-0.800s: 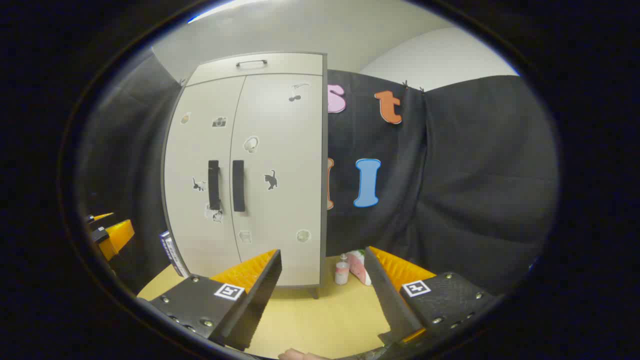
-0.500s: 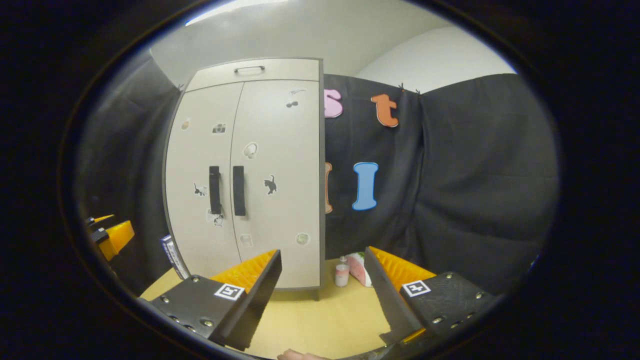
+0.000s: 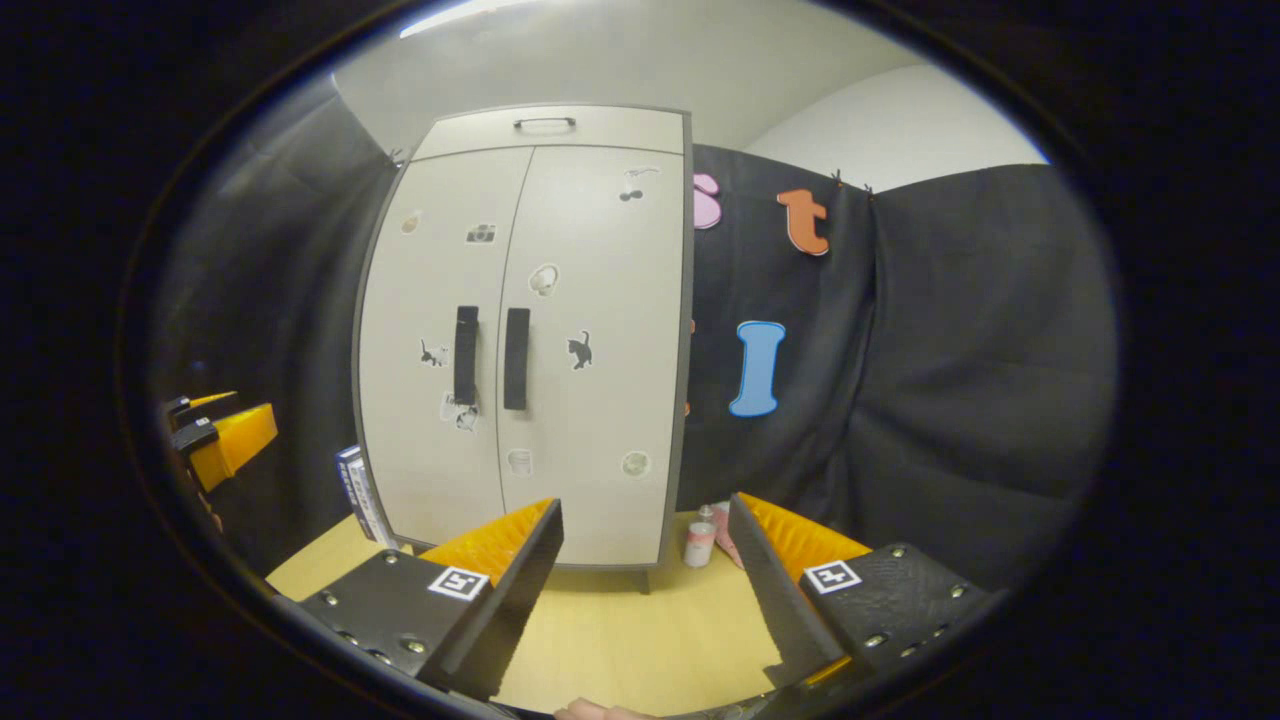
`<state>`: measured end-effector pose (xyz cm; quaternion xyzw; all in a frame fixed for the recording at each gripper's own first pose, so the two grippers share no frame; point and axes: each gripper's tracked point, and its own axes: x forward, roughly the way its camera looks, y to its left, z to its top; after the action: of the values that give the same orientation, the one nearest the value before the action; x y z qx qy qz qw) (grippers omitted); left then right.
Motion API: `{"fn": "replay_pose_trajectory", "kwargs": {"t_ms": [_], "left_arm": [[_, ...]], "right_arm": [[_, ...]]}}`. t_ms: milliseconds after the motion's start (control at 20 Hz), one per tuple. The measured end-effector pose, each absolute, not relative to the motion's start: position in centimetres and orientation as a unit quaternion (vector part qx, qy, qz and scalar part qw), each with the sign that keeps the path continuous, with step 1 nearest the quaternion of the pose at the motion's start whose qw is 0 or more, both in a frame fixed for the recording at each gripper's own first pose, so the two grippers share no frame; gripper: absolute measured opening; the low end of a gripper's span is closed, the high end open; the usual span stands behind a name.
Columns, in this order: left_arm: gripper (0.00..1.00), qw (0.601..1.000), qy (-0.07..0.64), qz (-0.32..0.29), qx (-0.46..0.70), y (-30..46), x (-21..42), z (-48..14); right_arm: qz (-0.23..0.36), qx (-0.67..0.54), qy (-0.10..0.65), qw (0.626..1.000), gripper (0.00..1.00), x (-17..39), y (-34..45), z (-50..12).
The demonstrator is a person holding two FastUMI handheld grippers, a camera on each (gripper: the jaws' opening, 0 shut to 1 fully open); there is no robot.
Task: Open the right door of the double-door shoe cabinet with the right hand, and open the left door with the left hand.
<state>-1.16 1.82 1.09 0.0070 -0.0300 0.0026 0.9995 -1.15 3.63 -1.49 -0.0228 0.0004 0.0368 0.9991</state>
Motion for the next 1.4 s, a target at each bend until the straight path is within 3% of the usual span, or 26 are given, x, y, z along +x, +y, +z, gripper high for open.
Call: {"fn": "replay_pose_trajectory", "kwargs": {"t_ms": [50, 150, 200, 350, 600, 650, 750, 850, 900, 1100, 1200, 1250, 1400], "left_arm": [[0.96, 1.000, -0.031, -0.002, 0.006, 1.8, -1.3, 1.0], [0.96, 0.999, -0.034, -0.001, 0.007, 2.2, -1.5, 0.8], [0.96, 0.999, -0.037, 0.002, 0.007, 2.5, -1.5, 0.8], [0.96, 0.999, -0.044, 0.004, 0.003, 3.2, -1.4, 1.0], [0.96, 0.999, -0.045, 0.005, 0.003, 4.3, -0.8, 0.9], [0.96, 0.999, -0.045, 0.004, 0.003, 4.5, -0.7, 0.9], [0.96, 0.999, -0.042, 0.002, -0.001, 4.8, -0.4, 0.8], [0.96, 0.999, -0.042, 0.006, -0.006, 5.1, -0.2, 0.6], [0.96, 0.999, -0.037, 0.000, -0.005, 5.0, -0.2, 0.1], [0.96, 0.999, -0.034, -0.010, 0.007, 5.5, -0.1, -0.8], [0.96, 0.999, -0.035, -0.003, 0.012, 6.3, -0.2, -1.0], [0.96, 0.999, -0.035, -0.001, 0.010, 6.7, -0.2, -1.1], [0.96, 1.000, -0.029, -0.003, 0.001, 7.4, -0.4, -1.7]], "right_arm": [[0.037, -0.021, 0.000, 0.999, 0.95, -0.8, 3.6, -1.6], [0.037, -0.017, 0.000, 0.999, 0.99, 0.2, 3.7, -1.6], [0.038, -0.014, 0.003, 0.999, 0.95, 0.9, 3.8, -1.8], [0.049, -0.011, 0.004, 0.999, 0.99, 3.5, 5.0, -1.4], [0.081, 0.005, -0.010, 0.997, 0.95, 8.8, 7.7, 0.7], [0.085, 0.006, -0.010, 0.996, 0.99, 9.7, 8.2, 1.2], [0.100, 0.012, -0.012, 0.995, 0.95, 11.5, 9.7, 2.4], [0.118, 0.021, -0.013, 0.993, 0.99, 13.0, 11.4, 3.5], [0.124, 0.019, -0.015, 0.992, 0.95, 13.8, 12.1, 4.0], [0.138, 0.010, -0.017, 0.990, 0.99, 16.9, 15.5, 5.1], [0.149, 0.008, -0.019, 0.989, 0.95, 18.0, 17.5, 5.5], [0.156, 0.002, -0.015, 0.988, 0.99, 18.4, 18.6, 5.3], [0.165, -0.012, -0.004, 0.986, 0.95, 19.5, 21.2, 5.0]]}}
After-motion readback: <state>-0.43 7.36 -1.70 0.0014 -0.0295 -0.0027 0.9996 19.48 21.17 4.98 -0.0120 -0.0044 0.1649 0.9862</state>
